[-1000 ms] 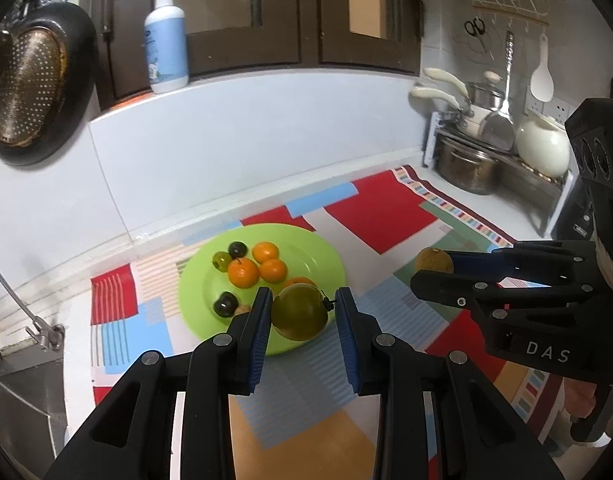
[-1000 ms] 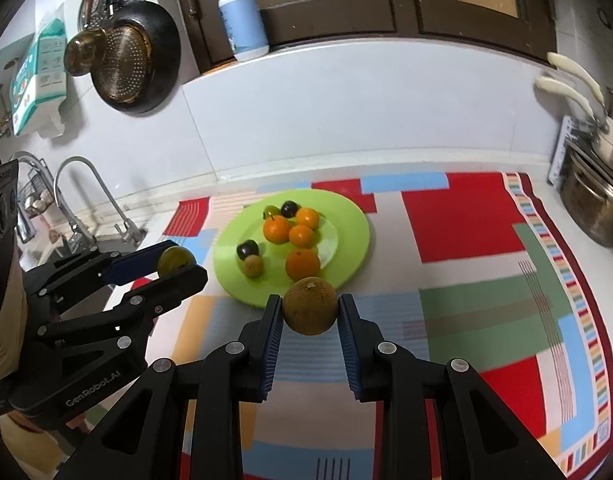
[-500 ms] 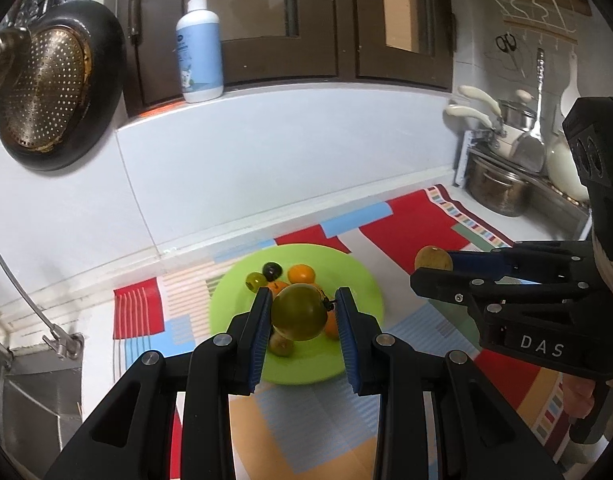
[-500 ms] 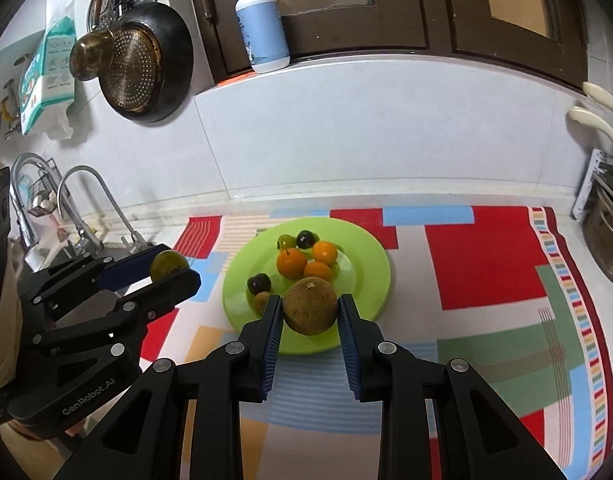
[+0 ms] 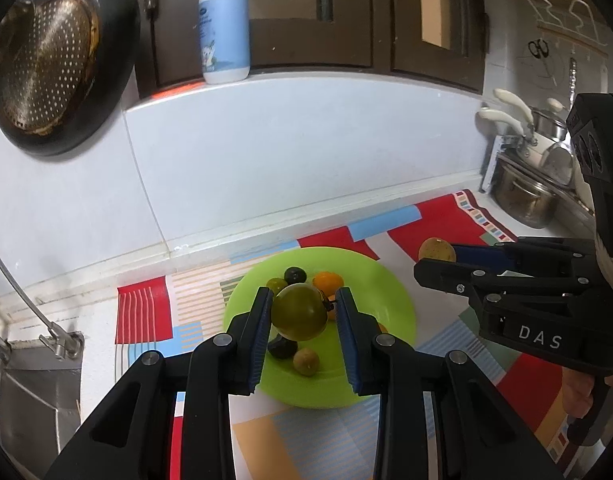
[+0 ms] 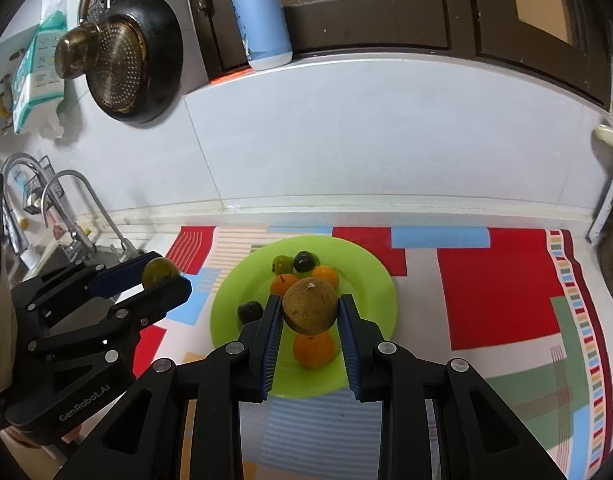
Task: Organize fruits
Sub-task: 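Carry the yellow-green fruit in the left tool while the right tool carries the brown fruit over the plate, then open the left tool onto the plate while the right tool releases the brown fruit there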
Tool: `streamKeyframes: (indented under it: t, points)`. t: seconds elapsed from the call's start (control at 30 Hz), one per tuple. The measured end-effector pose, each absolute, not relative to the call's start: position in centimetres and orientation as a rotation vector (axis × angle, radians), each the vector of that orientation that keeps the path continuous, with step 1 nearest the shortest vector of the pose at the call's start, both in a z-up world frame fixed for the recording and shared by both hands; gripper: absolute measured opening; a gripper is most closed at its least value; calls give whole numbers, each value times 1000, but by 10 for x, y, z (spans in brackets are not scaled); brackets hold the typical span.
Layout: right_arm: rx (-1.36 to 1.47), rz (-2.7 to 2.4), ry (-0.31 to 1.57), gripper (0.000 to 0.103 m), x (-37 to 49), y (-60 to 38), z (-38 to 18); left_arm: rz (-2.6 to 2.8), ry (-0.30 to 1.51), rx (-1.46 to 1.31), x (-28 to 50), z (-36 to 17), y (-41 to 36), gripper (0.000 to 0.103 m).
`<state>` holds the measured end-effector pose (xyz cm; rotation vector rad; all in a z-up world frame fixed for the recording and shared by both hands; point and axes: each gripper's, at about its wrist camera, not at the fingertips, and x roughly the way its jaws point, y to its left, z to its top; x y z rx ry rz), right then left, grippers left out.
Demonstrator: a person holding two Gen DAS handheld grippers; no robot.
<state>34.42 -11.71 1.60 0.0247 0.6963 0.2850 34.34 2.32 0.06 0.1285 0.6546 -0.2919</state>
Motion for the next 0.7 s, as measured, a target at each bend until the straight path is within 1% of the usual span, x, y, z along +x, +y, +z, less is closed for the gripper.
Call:
streamKeyframes:
  t: [0.7]
  points:
    - [12, 288, 797, 29, 409, -113, -25, -254, 768, 107, 403, -48, 31, 32]
